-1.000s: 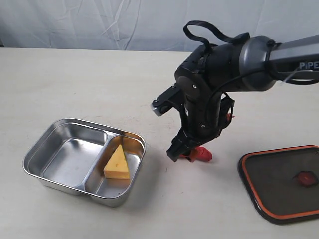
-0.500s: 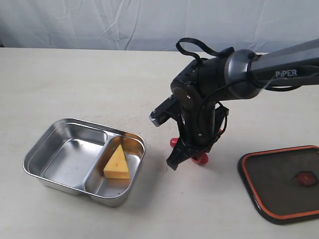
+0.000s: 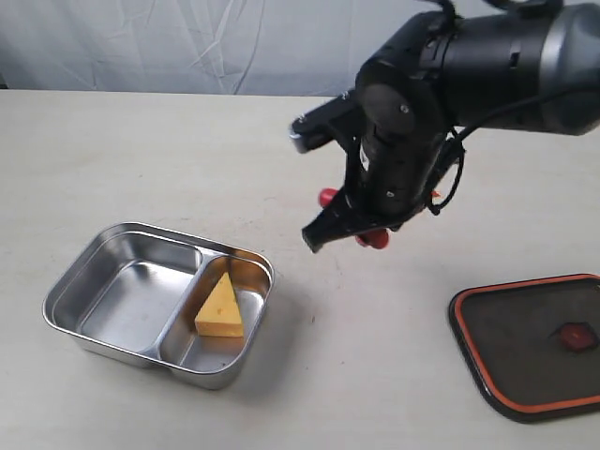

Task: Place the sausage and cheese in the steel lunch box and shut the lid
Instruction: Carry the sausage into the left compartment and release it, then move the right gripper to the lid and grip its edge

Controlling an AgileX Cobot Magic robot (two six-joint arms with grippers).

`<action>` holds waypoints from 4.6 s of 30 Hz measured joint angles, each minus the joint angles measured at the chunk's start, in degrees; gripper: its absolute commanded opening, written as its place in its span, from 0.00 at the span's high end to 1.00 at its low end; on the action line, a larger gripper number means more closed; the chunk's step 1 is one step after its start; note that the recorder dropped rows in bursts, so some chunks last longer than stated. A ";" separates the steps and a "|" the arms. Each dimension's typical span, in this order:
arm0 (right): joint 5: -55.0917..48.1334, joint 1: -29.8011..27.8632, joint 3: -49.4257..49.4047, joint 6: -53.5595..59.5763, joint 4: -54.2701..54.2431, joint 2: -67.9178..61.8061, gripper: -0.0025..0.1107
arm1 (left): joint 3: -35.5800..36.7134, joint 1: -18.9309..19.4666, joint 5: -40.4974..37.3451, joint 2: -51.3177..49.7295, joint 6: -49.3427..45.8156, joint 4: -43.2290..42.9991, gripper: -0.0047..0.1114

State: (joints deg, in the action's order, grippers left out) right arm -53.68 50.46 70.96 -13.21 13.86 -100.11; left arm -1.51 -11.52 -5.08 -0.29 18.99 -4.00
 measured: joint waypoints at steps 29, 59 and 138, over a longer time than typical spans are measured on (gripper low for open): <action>5.63 11.36 25.11 19.81 -29.17 -23.69 0.72 | 0.00 0.00 0.00 0.00 0.00 0.00 0.96; -5.65 21.31 13.58 2.03 -16.93 -19.68 0.99 | 0.00 0.00 0.00 0.00 0.00 0.00 0.96; 21.10 -9.54 -36.04 -19.37 0.46 9.64 0.61 | 0.00 0.00 0.00 0.00 0.00 0.00 0.96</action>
State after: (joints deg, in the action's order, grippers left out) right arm -32.57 40.92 34.92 -32.58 14.32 -90.47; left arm -1.51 -11.52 -5.08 -0.29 18.99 -4.00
